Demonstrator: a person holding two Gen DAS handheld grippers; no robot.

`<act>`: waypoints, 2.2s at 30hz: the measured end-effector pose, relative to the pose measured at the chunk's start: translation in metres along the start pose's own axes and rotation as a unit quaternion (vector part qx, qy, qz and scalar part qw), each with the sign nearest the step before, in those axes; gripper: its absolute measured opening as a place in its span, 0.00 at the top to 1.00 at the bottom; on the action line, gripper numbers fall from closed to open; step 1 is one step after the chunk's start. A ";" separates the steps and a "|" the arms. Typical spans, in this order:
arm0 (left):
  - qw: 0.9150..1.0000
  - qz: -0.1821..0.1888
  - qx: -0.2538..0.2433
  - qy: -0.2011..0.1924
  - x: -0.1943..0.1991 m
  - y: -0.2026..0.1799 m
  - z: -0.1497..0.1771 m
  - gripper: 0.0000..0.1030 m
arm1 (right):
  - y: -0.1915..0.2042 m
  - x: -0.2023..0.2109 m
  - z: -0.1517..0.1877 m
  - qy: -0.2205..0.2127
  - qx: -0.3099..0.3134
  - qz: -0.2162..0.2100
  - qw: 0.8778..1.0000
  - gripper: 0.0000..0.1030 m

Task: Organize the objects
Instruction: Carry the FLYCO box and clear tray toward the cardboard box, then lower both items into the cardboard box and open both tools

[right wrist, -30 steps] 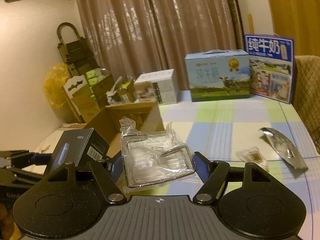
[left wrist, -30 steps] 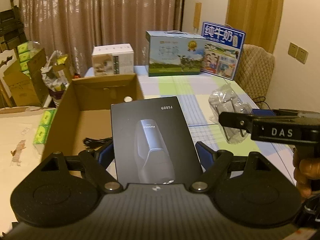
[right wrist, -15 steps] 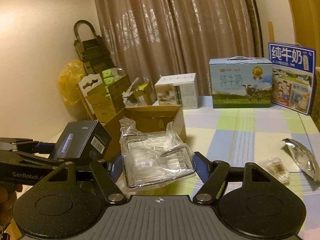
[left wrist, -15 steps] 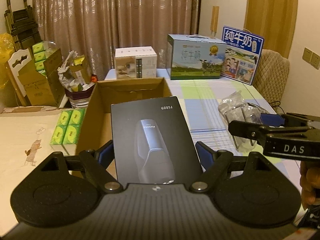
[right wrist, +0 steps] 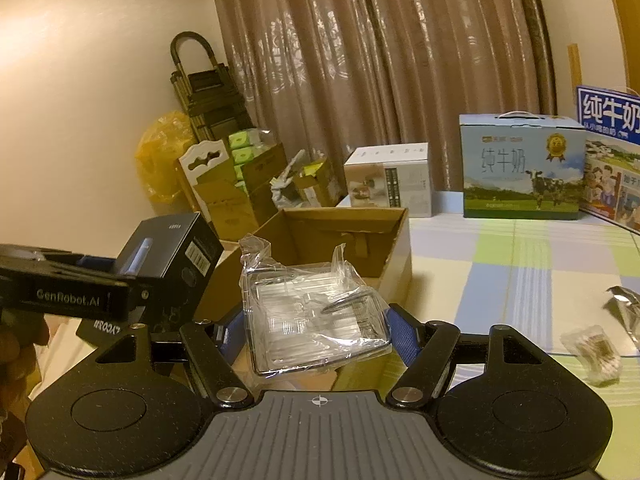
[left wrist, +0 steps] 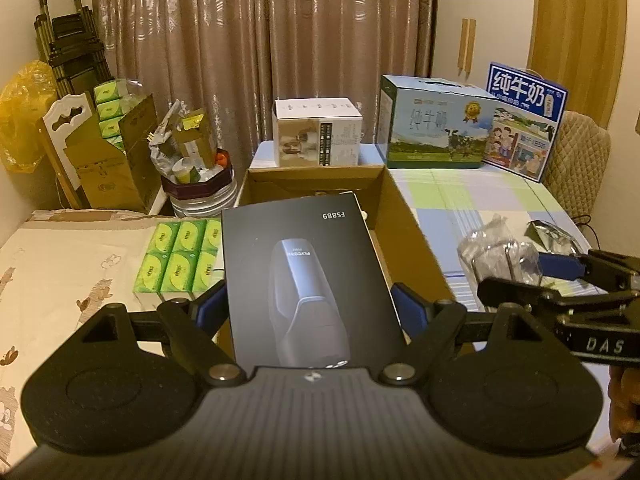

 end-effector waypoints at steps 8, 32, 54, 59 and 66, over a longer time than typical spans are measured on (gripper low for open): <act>1.000 -0.002 0.001 0.009 -0.014 0.015 -0.001 0.20 | 0.004 -0.012 0.002 0.007 0.002 -0.004 1.000 0.33; 1.000 -0.001 0.028 -0.005 -0.026 0.032 -0.010 0.14 | 0.003 -0.015 0.002 0.008 -0.004 0.002 1.000 0.33; 0.999 -0.001 0.044 0.016 -0.024 0.043 0.016 0.14 | 0.008 -0.019 0.003 0.011 -0.010 0.000 1.000 0.33; 0.999 0.000 0.045 0.016 -0.024 0.044 0.016 0.14 | 0.009 -0.020 0.003 0.010 -0.010 0.000 1.000 0.33; 0.999 -0.002 0.043 0.017 -0.024 0.044 0.017 0.14 | 0.009 -0.021 0.002 0.008 -0.011 -0.001 1.000 0.33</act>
Point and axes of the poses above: each gripper's, at about its wrist camera, not at the fingertips, and x roughly against the way its jaws point, y to its left, z to its underside, the point moved 4 cm from there along -x, roughly the way its jaws point, and after that the axes turned 6 degrees about z, right-handed, at the moved point
